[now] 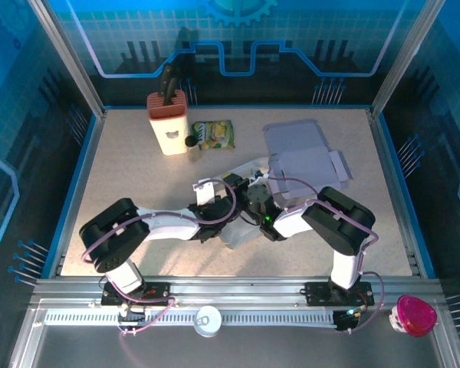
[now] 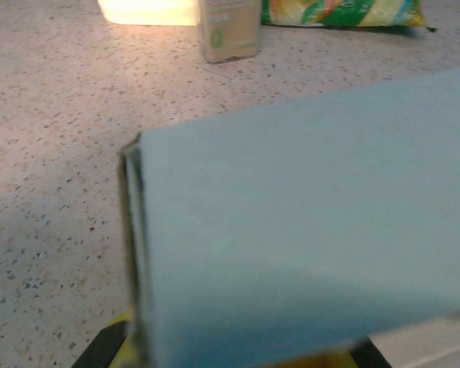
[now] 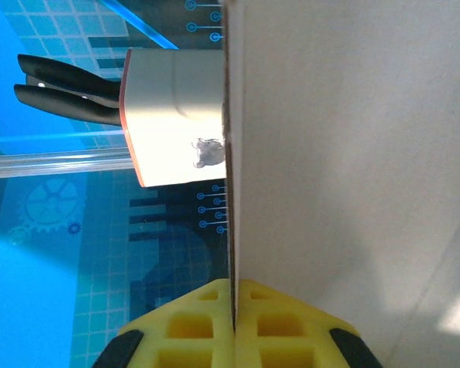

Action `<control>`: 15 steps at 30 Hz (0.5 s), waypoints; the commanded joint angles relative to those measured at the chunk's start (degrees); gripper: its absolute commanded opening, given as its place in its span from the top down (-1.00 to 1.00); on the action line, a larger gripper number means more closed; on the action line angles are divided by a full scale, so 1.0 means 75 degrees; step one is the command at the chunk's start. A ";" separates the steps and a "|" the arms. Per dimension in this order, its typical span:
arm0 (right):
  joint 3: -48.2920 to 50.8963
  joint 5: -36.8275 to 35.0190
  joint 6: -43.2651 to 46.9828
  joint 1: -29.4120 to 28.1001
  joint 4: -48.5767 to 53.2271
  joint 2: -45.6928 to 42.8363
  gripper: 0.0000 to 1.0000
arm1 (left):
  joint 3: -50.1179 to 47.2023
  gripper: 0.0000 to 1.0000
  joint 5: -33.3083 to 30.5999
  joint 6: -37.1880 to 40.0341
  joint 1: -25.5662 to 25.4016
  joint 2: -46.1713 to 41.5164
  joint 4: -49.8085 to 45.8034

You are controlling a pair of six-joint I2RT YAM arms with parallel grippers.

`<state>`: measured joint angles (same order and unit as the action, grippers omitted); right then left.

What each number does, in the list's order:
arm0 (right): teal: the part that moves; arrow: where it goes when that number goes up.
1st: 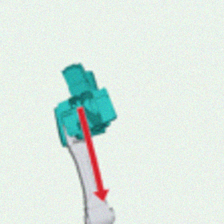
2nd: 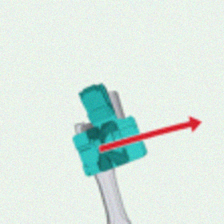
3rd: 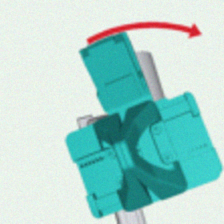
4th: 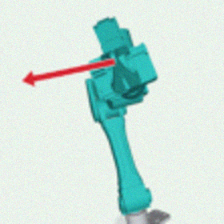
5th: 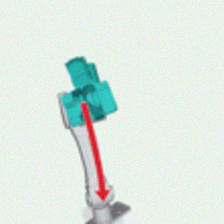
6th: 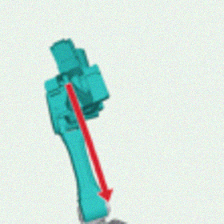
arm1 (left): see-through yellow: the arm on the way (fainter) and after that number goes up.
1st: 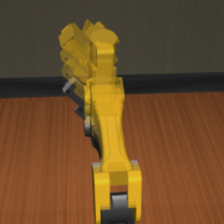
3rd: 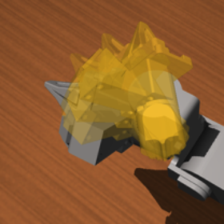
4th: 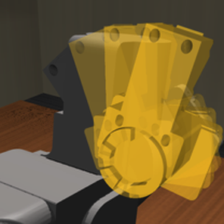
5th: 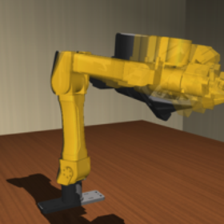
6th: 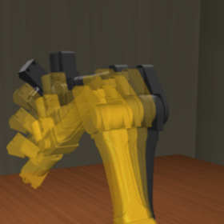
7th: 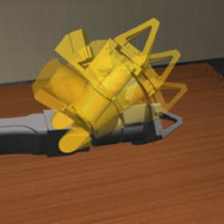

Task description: Fold the paper box

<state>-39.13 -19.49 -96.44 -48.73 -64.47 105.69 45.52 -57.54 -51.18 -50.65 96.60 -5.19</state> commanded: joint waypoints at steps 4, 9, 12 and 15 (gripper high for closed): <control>0.0048 0.0525 -0.0171 -0.0481 0.0125 -0.0081 1.00 | 0.0704 1.00 -0.0698 -0.1594 0.0015 0.0445 -0.1358; 0.0009 0.0606 -0.0229 -0.0452 0.0171 -0.0061 1.00 | 0.0667 1.00 -0.0642 -0.1115 0.0016 0.0440 -0.0714; 0.0017 0.0609 -0.0251 -0.0452 0.0184 -0.0097 1.00 | 0.0400 0.88 -0.0557 -0.0595 0.0027 0.0363 0.0056; 0.0072 0.0605 -0.0275 -0.0425 0.0165 -0.0127 1.00 | 0.0173 0.82 -0.0462 -0.0165 0.0047 0.0304 0.0707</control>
<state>-39.09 -19.57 -97.93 -48.86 -64.40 105.69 47.64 -59.00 -56.40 -51.11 98.63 -7.99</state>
